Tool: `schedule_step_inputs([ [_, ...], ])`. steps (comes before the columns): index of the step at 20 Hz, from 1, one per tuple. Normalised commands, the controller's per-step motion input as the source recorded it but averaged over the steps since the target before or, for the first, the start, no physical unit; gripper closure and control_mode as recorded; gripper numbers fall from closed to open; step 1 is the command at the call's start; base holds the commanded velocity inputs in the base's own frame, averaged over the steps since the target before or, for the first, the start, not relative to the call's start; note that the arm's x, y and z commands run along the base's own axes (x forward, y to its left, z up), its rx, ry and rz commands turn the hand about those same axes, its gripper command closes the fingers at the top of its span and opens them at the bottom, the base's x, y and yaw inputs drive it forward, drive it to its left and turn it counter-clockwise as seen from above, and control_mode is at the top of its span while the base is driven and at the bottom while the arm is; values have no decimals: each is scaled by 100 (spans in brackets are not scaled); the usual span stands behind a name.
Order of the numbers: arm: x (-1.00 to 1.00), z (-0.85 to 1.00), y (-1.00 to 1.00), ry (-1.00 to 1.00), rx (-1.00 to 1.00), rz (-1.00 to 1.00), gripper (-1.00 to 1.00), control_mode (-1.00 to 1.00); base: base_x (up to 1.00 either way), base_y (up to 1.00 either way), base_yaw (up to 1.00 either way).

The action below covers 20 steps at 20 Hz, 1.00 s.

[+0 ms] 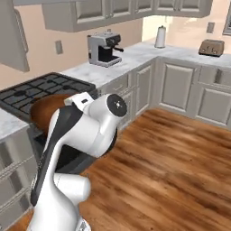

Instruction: Pick up the bowls from the cabinet and place each bowl in front of a stool on the dining counter.

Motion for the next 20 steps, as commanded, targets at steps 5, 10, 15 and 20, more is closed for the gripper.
schedule_step_inputs([
  [5, 0, 0, 0, 0, 0, 0, 100, 100, -2, -40, -91],
  [10, 0, 0, 0, 0, 0, 0, 100, 100, 0, -69, -92],
  [15, 0, 0, 0, 0, 0, 0, 100, 100, 0, -91, -85],
  [20, 0, 0, 0, 0, 0, 0, 100, 100, 0, -100, -77],
])
